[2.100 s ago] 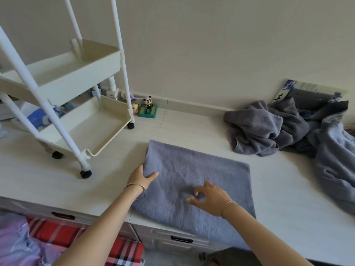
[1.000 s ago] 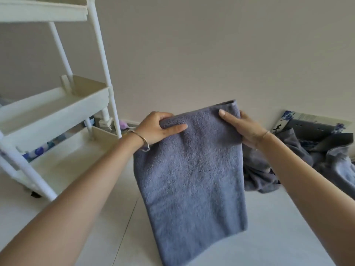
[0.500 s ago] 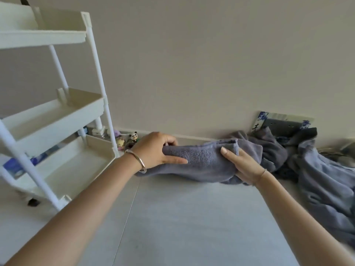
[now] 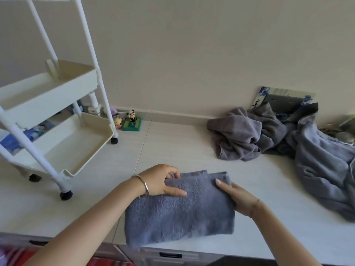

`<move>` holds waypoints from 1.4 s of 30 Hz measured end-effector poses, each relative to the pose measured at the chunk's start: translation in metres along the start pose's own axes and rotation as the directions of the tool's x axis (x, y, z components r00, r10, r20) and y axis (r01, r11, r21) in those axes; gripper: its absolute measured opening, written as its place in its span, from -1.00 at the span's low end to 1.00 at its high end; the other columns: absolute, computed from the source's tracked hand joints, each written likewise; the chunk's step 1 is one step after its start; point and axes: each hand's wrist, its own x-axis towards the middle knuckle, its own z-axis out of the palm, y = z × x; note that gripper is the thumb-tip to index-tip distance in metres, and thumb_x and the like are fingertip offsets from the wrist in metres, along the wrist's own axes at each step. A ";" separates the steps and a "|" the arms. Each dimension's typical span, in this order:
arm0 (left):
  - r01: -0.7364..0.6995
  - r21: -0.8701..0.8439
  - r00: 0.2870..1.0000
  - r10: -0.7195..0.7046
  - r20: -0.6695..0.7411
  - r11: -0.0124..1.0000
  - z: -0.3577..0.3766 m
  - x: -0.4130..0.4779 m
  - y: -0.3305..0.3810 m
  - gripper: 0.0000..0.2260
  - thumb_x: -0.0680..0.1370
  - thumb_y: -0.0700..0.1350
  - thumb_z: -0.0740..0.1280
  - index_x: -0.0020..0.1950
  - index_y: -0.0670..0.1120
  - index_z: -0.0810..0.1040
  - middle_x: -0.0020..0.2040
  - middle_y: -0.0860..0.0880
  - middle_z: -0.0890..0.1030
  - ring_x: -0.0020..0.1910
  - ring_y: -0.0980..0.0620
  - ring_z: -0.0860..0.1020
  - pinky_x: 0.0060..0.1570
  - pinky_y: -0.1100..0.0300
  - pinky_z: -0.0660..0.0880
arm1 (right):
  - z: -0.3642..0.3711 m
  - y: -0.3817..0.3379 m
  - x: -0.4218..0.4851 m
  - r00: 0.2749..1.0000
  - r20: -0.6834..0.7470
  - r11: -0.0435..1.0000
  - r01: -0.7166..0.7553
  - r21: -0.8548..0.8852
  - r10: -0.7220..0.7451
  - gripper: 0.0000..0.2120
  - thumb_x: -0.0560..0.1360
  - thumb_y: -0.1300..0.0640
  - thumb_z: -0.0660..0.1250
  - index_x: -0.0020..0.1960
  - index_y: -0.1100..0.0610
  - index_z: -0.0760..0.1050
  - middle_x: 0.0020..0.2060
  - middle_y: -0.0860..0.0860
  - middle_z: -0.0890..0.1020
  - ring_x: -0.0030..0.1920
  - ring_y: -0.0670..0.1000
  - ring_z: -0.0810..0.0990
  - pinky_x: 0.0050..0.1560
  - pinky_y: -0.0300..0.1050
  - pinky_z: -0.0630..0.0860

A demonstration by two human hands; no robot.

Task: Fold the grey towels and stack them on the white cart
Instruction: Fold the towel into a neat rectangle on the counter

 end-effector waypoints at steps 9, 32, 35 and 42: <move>0.404 0.007 0.914 -0.404 -0.048 0.915 -0.007 0.000 -0.107 -0.56 0.28 0.27 0.48 -0.18 -0.09 0.56 -0.27 0.05 0.52 -0.29 0.09 0.46 -0.24 0.24 0.38 | -0.018 0.045 0.082 0.920 -0.388 0.880 -0.142 -0.453 -0.051 -0.61 0.44 -0.14 0.39 -0.18 0.23 0.56 -0.20 0.07 0.63 -0.14 0.05 0.59 -0.01 -0.03 0.54; 0.276 -0.488 0.688 -0.525 -0.502 0.828 0.059 0.017 -0.128 -0.80 0.46 -0.03 0.42 -0.01 -0.09 0.52 -0.10 -0.08 0.62 -0.18 -0.07 0.57 -0.28 0.27 0.42 | -0.015 0.037 0.113 0.848 -0.465 0.708 -0.163 -0.687 -0.255 -0.70 0.53 0.08 0.30 0.14 0.24 0.33 -0.04 0.16 0.57 0.02 0.21 0.53 -0.06 -0.06 0.39; 0.402 -0.283 0.647 -0.489 -0.585 0.871 0.052 0.011 -0.113 -0.50 0.51 0.09 0.33 0.39 -0.05 0.35 0.09 -0.13 0.53 0.02 -0.16 0.55 -0.07 0.06 0.51 | 0.002 0.030 0.099 0.796 -0.388 0.456 -0.161 -0.875 -0.464 -0.55 0.54 0.05 0.26 0.36 0.18 0.27 0.30 0.14 0.43 0.25 0.18 0.43 0.19 0.02 0.37; 0.317 0.290 0.863 -0.148 -0.483 0.903 0.097 -0.003 -0.071 -0.36 0.58 0.22 -0.33 0.49 0.01 0.24 0.47 -0.04 0.28 0.46 -0.17 0.23 0.41 -0.17 0.10 | 0.086 0.067 0.084 0.914 -0.070 0.192 0.009 -0.981 -0.401 -0.18 0.35 -0.20 -0.46 0.54 -0.02 0.02 0.54 -0.04 -0.02 0.54 0.02 -0.13 0.45 -0.01 -0.31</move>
